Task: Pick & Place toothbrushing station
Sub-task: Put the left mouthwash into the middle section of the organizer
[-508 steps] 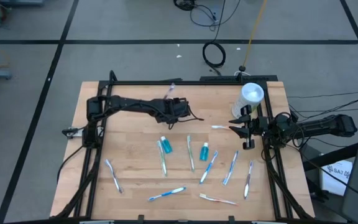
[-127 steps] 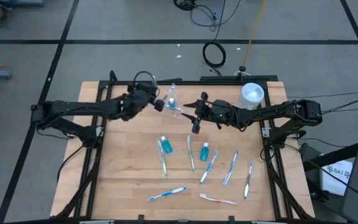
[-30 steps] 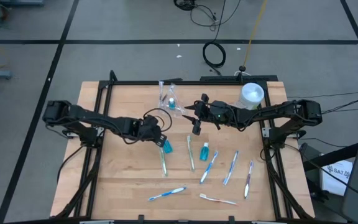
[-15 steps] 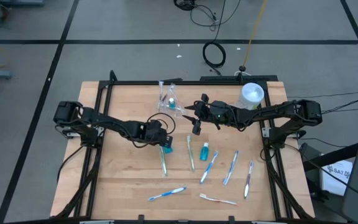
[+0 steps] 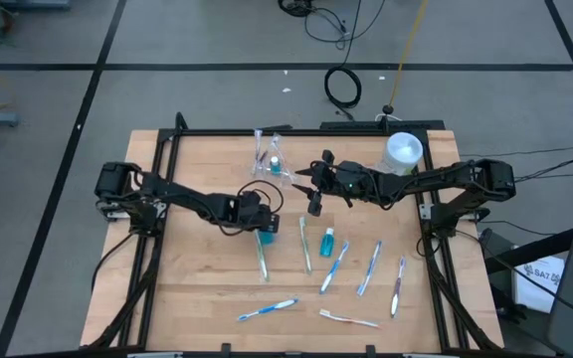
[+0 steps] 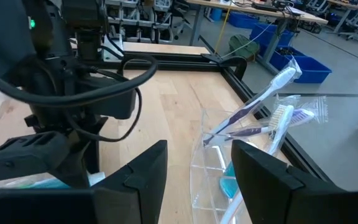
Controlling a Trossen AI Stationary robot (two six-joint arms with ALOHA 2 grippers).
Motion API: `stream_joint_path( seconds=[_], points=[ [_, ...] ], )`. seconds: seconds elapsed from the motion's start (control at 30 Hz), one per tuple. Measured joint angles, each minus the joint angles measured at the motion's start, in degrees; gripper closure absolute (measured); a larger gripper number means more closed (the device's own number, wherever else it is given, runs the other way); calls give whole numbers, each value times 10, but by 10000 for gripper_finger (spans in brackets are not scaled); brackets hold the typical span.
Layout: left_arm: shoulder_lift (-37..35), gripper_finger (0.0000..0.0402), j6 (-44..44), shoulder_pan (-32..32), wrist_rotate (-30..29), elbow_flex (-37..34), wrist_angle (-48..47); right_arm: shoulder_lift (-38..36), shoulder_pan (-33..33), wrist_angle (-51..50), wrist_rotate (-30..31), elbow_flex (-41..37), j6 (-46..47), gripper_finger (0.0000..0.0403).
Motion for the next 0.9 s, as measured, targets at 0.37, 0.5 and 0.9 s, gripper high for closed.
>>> stream_joint_path(
  seconds=[0.37, 0.5, 0.9],
  points=[
    [0, 229, 23, 9, -9, 0, 0, 0, 0, 0, 0, 0, 0, 229],
    [0, 229, 23, 9, -12, 0, 6, 0, 0, 0, 0, 0, 0, 229],
    [35, 229, -5, 9, -8, 1, 22, 0, 0, -1, 0, 0, 0, 229]
  ],
)
